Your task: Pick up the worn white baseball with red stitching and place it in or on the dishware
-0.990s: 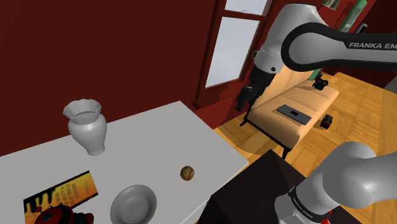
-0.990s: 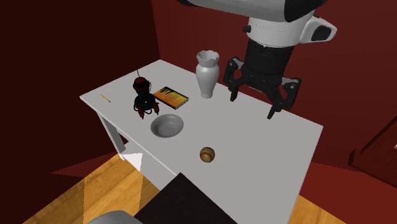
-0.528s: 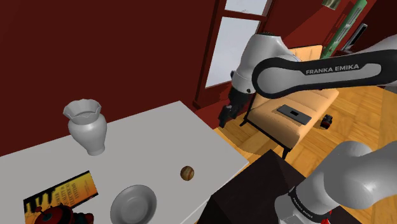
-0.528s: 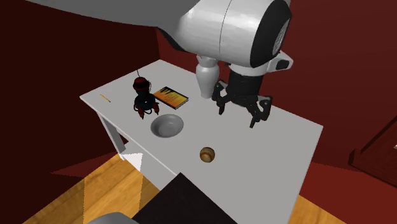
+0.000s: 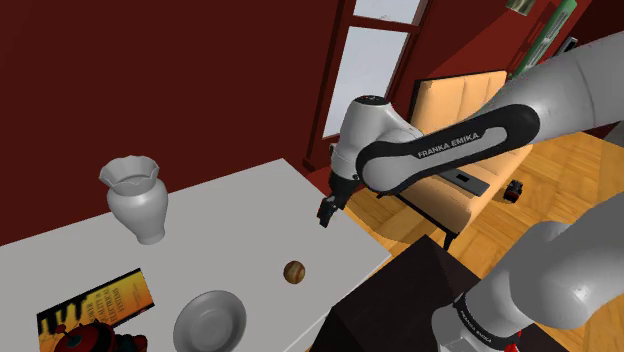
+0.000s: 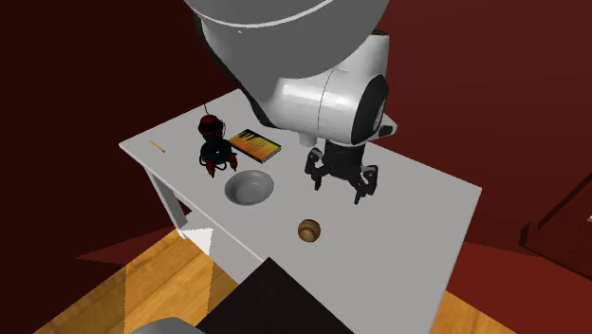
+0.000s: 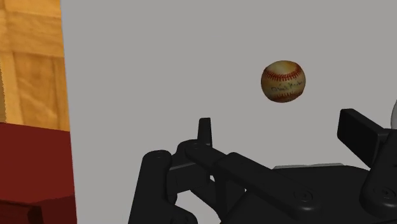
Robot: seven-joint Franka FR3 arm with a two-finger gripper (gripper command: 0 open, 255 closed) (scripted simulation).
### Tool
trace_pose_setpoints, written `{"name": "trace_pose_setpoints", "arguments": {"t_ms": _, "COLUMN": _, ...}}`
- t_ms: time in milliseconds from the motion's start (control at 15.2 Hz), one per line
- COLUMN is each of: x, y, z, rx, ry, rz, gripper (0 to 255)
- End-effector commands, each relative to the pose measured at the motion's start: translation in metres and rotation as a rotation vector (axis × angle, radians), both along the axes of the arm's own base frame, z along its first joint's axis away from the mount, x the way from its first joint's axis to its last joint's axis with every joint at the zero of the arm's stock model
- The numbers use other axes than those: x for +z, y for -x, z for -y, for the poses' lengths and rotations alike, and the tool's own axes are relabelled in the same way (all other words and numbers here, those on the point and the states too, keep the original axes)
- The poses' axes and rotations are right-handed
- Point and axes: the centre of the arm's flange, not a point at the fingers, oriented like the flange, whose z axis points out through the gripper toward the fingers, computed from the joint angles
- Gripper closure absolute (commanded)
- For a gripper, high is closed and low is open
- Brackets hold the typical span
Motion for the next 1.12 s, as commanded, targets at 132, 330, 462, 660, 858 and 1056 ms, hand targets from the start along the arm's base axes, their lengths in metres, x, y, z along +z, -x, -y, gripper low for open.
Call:
{"name": "trace_pose_setpoints", "arguments": {"t_ms": 132, "x": -0.046, "y": -0.01, "z": -0.025, "rx": 0.053, "ry": 0.013, "rz": -0.013, "gripper": 0}}
{"name": "trace_pose_setpoints", "arguments": {"t_ms": 330, "x": -0.082, "y": -0.015, "z": -0.043, "rx": 0.092, "ry": 0.023, "rz": -0.023, "gripper": 0}}
{"name": "trace_pose_setpoints", "arguments": {"t_ms": 462, "x": -0.107, "y": -0.019, "z": -0.055, "rx": 0.119, "ry": 0.03, "rz": -0.03, "gripper": 0}}
{"name": "trace_pose_setpoints", "arguments": {"t_ms": 660, "x": -0.143, "y": -0.023, "z": -0.072, "rx": 0.158, "ry": 0.04, "rz": -0.041, "gripper": 0}}
{"name": "trace_pose_setpoints", "arguments": {"t_ms": 858, "x": -0.18, "y": -0.026, "z": -0.089, "rx": 0.197, "ry": 0.051, "rz": -0.051, "gripper": 0}}
{"name": "trace_pose_setpoints", "arguments": {"t_ms": 1056, "x": -0.2, "y": -0.026, "z": -0.093, "rx": 0.207, "ry": 0.054, "rz": -0.054, "gripper": 0}}
